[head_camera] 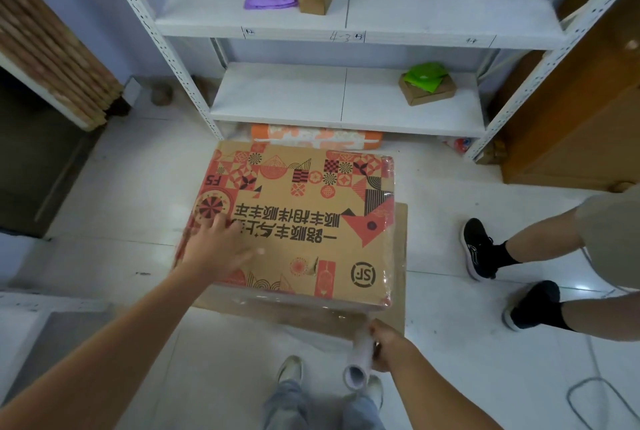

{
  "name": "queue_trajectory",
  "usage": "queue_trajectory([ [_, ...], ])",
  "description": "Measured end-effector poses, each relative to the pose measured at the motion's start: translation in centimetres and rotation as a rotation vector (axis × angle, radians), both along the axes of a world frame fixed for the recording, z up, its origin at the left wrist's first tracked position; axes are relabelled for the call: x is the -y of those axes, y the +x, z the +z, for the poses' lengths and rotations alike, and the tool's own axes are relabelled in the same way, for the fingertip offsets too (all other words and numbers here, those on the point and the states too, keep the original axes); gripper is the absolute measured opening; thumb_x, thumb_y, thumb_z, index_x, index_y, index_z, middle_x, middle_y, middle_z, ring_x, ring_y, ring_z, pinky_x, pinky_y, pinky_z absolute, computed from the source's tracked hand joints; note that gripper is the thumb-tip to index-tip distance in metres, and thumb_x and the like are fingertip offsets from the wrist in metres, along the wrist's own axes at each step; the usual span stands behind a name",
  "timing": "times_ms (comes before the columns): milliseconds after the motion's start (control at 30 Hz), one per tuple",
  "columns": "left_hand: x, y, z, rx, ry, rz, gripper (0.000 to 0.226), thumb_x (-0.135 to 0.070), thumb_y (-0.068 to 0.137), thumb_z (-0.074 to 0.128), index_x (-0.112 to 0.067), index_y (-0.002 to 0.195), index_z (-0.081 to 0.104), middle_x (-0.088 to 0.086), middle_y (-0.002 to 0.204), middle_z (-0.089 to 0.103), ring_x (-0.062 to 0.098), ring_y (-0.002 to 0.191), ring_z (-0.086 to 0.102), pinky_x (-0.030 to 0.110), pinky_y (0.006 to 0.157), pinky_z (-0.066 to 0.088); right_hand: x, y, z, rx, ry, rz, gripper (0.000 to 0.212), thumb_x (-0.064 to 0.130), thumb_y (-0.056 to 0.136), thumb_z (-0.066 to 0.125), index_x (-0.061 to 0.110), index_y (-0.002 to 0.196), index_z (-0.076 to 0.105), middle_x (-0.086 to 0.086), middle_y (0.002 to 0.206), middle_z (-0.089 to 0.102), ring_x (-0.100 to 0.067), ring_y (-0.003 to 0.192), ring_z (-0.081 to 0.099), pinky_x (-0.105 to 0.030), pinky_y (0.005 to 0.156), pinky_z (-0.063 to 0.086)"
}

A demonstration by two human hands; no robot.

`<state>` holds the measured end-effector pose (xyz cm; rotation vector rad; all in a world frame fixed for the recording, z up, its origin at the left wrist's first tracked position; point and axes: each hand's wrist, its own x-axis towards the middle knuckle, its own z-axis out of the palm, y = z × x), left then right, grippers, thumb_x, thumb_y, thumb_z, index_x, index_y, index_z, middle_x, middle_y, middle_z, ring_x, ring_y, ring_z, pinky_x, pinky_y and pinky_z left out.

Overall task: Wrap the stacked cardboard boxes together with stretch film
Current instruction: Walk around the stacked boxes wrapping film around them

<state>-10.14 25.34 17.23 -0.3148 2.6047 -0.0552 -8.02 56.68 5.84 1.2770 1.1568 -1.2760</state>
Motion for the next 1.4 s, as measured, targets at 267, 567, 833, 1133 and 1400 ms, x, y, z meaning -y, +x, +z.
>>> queue_trajectory([
  [267,-2.3,0.6,-0.9,0.024,0.03,0.059,0.115,-0.082,0.061,0.056,-0.026,0.147,0.005,0.022,0.151,0.009,0.046,0.141,0.005,0.059,0.101,0.038,-2.1,-1.5,1.2,-0.122,-0.156,-0.013,0.03,0.026,0.092,0.057,-0.003,0.101,0.056,-0.02,0.088,0.062,-0.033,0.078,0.058,-0.04,0.066,0.049],
  [567,-3.3,0.6,-0.8,0.066,-0.01,0.109,0.105,-0.077,0.068,0.055,-0.037,0.147,-0.002,0.019,0.156,-0.001,0.043,0.143,0.0,0.058,0.1,0.039,-4.6,-3.2,0.7,-0.068,0.036,0.024,0.032,0.022,0.094,0.056,-0.004,0.111,0.046,-0.02,0.083,0.056,-0.033,0.071,0.053,-0.047,0.068,0.047],
  [833,-3.1,0.7,-0.9,0.059,0.032,0.124,0.106,-0.076,0.068,0.056,-0.035,0.149,0.001,0.019,0.156,-0.005,0.04,0.144,-0.006,0.058,0.099,0.039,-6.1,-3.1,-1.7,0.05,-0.054,-0.106,0.012,0.005,0.095,0.045,-0.001,0.105,0.047,-0.02,0.081,0.05,-0.029,0.069,0.05,-0.038,0.036,0.052],
  [1133,-2.2,1.2,-1.4,0.052,0.047,0.101,0.108,-0.086,0.061,0.046,-0.037,0.148,0.004,0.016,0.157,-0.004,0.036,0.145,-0.007,0.059,0.1,0.039,-6.4,-3.1,-3.3,0.14,-0.038,-0.244,0.026,0.012,0.085,0.064,0.002,0.106,0.051,-0.02,0.107,0.053,-0.038,0.072,0.052,-0.049,0.043,0.053],
  [1400,-2.3,1.3,-1.3,0.058,0.04,0.099,0.108,-0.086,0.06,0.042,-0.039,0.148,0.001,0.014,0.158,-0.007,0.034,0.145,-0.009,0.056,0.099,0.04,-6.4,-5.3,-4.6,0.186,-0.043,-0.296,0.03,0.011,0.084,0.067,-0.003,0.105,0.052,-0.028,0.099,0.054,-0.041,0.071,0.055,-0.049,0.043,0.053],
])
